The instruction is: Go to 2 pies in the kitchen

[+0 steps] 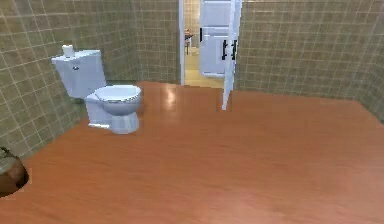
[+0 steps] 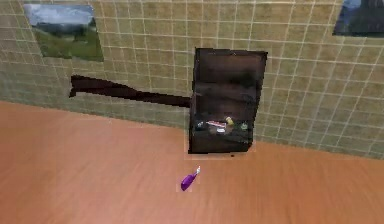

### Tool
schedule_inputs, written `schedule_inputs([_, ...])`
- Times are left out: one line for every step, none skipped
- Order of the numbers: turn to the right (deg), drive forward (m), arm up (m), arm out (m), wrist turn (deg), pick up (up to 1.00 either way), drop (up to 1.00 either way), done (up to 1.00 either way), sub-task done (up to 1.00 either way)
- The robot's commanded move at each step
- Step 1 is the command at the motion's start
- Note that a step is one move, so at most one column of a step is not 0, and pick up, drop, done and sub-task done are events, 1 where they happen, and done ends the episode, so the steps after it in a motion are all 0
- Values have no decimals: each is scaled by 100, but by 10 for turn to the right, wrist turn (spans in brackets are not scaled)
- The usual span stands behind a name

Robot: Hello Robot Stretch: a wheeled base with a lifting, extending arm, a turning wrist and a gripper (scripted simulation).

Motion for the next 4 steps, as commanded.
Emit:
schedule_inputs([0,100,0,0,0,0,0,0,0])
schedule_inputs([0,100,0,0,0,0,0,0,0])
schedule_inputs([0,100,0,0,0,0,0,0,0])
schedule_inputs([30,0,0,0,0,0,0,0,0])
